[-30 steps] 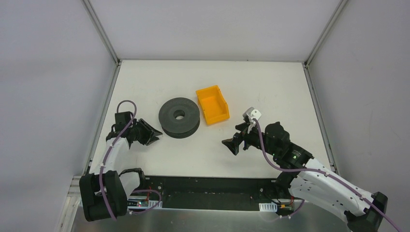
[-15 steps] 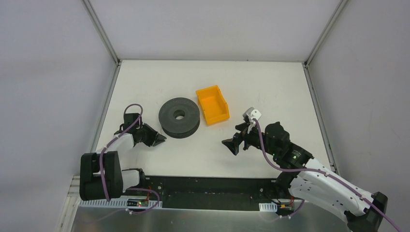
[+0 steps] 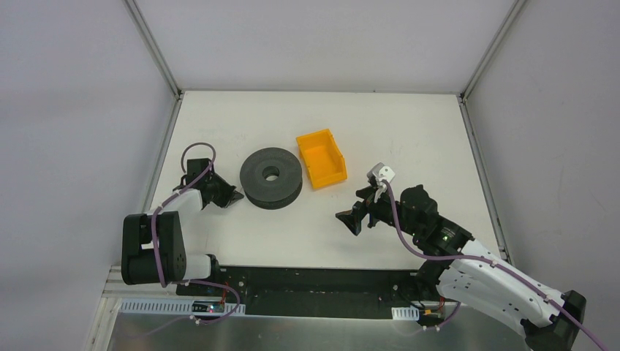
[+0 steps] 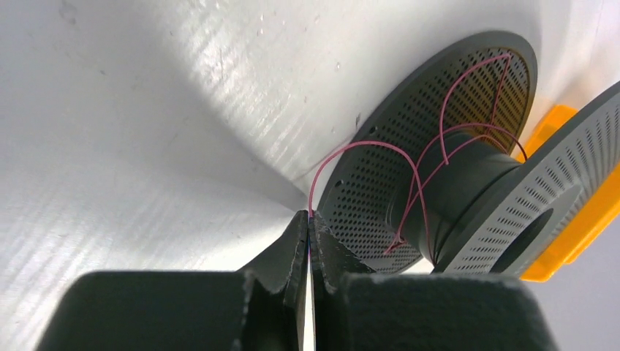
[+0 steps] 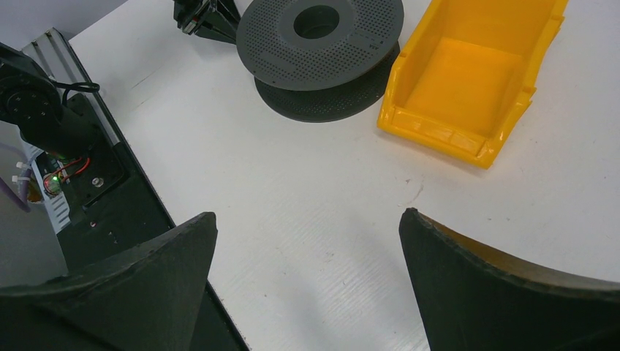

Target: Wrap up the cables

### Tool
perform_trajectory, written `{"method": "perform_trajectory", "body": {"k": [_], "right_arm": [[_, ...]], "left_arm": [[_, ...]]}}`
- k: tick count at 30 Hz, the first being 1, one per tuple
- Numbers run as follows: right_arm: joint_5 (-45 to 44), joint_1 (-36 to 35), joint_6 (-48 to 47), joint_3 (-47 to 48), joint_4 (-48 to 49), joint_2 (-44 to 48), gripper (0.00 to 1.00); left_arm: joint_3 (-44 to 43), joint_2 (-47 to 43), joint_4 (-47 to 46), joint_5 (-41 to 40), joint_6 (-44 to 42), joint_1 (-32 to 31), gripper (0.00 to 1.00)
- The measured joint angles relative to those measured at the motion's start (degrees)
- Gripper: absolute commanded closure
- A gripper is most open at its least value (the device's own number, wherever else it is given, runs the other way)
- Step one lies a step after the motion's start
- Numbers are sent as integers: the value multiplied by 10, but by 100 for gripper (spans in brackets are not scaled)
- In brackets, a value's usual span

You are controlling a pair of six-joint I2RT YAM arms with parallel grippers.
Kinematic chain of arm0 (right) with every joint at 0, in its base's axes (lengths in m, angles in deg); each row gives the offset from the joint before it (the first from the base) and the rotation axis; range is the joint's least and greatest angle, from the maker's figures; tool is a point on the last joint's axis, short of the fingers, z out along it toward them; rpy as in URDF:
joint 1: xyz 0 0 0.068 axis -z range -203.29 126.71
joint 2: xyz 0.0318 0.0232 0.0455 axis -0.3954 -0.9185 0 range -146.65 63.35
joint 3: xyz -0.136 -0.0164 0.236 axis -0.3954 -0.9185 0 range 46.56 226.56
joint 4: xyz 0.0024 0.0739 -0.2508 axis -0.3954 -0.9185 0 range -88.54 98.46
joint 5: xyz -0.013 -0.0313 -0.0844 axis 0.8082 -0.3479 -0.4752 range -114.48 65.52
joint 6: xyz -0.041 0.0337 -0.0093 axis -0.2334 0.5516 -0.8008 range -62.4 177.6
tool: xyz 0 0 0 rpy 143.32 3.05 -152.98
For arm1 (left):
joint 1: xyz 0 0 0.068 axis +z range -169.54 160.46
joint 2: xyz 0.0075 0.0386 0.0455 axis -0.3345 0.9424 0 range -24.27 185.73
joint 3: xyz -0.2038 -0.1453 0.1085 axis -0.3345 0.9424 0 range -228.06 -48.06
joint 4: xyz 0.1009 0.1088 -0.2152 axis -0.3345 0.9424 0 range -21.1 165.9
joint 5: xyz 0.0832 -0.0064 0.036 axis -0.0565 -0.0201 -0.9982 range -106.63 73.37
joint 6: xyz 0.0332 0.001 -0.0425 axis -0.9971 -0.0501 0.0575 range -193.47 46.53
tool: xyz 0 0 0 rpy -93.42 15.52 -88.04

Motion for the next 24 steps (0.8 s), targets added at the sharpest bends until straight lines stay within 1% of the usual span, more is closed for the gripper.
{"method": "perform_trajectory", "body": {"k": [5,12,24], "right_arm": [[2,0,0,-1,0,-1,1],[3,0,0,-2,0,-2,1],[6,0,0,-2,0,-6,1]], "left_arm": [[-26,6,6,-25,-34,0,100],[-72,24,5,-30,-68,0,100],[-113,95,1,-27,-80,1,100]]}}
